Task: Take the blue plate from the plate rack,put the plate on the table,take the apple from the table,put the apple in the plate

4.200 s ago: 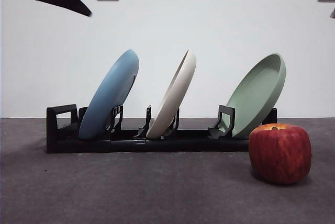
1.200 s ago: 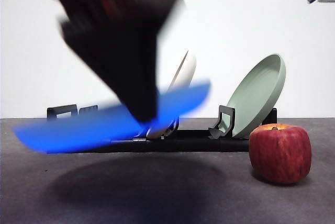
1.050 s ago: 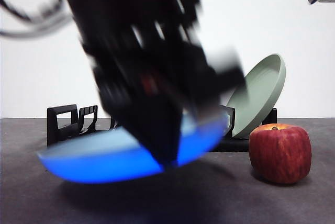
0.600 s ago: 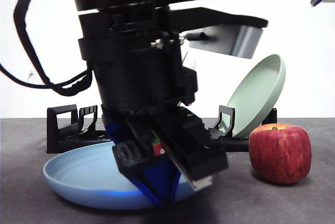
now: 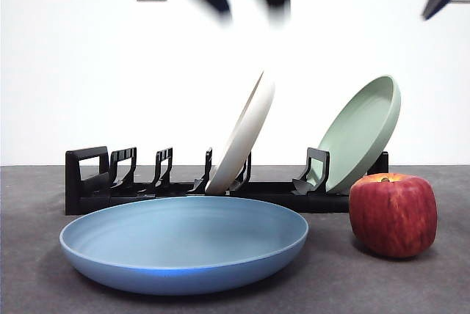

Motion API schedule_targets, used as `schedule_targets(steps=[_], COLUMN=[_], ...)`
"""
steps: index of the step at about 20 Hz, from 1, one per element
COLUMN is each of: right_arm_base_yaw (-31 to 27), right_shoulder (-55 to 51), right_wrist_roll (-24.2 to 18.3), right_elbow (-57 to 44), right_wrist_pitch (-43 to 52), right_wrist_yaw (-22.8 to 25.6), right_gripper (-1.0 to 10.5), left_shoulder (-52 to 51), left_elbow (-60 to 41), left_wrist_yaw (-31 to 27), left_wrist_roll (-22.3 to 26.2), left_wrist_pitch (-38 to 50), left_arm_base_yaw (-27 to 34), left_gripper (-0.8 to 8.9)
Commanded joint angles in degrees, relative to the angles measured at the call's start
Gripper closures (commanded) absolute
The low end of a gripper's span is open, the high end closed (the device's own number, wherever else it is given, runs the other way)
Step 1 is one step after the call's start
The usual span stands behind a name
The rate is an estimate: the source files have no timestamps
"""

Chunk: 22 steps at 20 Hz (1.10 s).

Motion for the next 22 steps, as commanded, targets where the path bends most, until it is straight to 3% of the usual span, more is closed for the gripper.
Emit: schedule_targets(steps=[1, 6, 10, 19, 20, 22], right_arm_base_yaw=[3.06, 12.57, 18.97, 21.86, 21.86, 21.86], right_shoulder=[2.14, 8.83, 17.05, 36.41, 37.62, 38.14], right_wrist_roll=[-0.52, -0.5, -0.35, 0.24, 0.76, 1.66], right_elbow=[0.22, 0.22, 0.22, 0.22, 0.22, 0.22], right_wrist_pitch=[1.18, 3.69, 5.03, 8.48, 8.48, 8.44], right_wrist_yaw=[3.1, 11.28, 18.58, 19.43, 19.43, 19.39], right_gripper=[3.4, 3.4, 3.4, 3.6, 4.2, 7.7], left_shoulder=[-6.19, -15.56, -21.11, -26.58, -26.56, -26.56], left_elbow=[7.02, 21.42, 26.01, 26.23, 26.23, 26.23], left_wrist_yaw=[-3.13, -8.85, -10.38, -14.84, -14.84, -14.82], left_wrist_roll=[0.48, 1.55, 1.75, 1.49, 1.49, 1.46], left_wrist_pitch=[-2.56, -8.02, -8.68, -14.93, -15.74, -16.37], left_arm_base_yaw=[-0.09, -0.09, -0.09, -0.09, -0.09, -0.09], left_gripper=[4.33, 4.36, 4.36, 4.36, 4.36, 4.36])
